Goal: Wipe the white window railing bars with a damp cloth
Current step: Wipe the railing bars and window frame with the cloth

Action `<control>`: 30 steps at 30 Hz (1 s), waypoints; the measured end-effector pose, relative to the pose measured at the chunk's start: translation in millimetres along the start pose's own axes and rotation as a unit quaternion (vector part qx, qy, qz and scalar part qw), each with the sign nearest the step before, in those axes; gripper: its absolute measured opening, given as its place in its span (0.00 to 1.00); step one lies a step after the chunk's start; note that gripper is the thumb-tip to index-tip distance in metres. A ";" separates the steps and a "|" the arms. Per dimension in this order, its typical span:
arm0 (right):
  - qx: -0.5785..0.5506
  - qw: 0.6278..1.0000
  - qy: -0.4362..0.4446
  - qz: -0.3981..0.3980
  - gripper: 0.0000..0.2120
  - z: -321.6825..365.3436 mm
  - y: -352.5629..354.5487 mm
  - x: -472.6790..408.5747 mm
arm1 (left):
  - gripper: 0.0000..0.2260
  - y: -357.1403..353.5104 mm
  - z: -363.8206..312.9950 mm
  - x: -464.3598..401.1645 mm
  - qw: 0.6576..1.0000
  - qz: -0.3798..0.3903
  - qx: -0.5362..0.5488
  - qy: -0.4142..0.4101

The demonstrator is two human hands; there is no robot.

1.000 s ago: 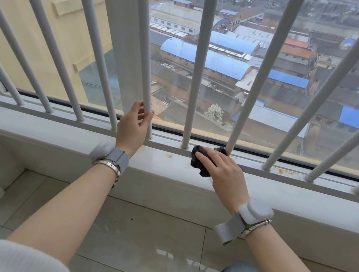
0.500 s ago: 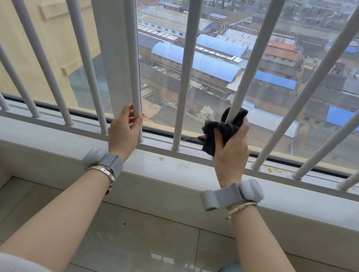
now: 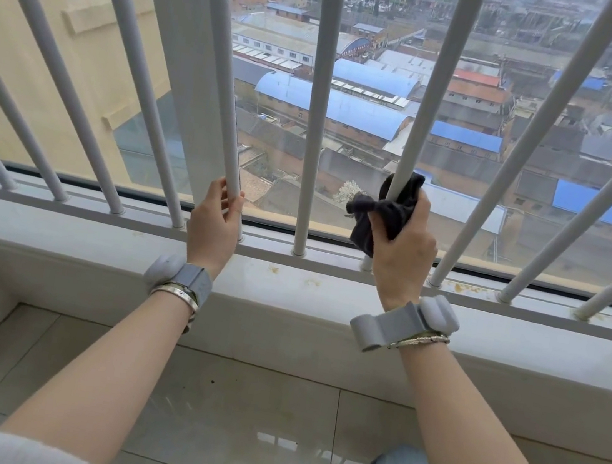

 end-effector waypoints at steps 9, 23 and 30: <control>0.122 0.984 0.008 0.133 0.14 -57.1 -6.8 38.6 | 0.21 -14.6 8.1 26.8 0.999 -0.039 0.016 0.017; 0.258 0.929 0.200 0.173 0.16 -56.0 -10.3 56.6 | 0.14 -55.2 -20.5 66.0 0.995 0.083 0.025 -0.052; 0.258 0.904 0.295 0.171 0.21 -79.2 19.1 46.2 | 0.07 -75.3 -29.3 50.7 0.990 0.132 0.041 -0.003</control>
Point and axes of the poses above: each hand's wrist, its own x-axis away from the middle knuckle, its own y-axis out of the back of the hand, z = x × y, the point moved 6 cm from there along -x, towards the middle knuckle, and after that the axes turned 8 degrees about -z, right-handed, at the moved point
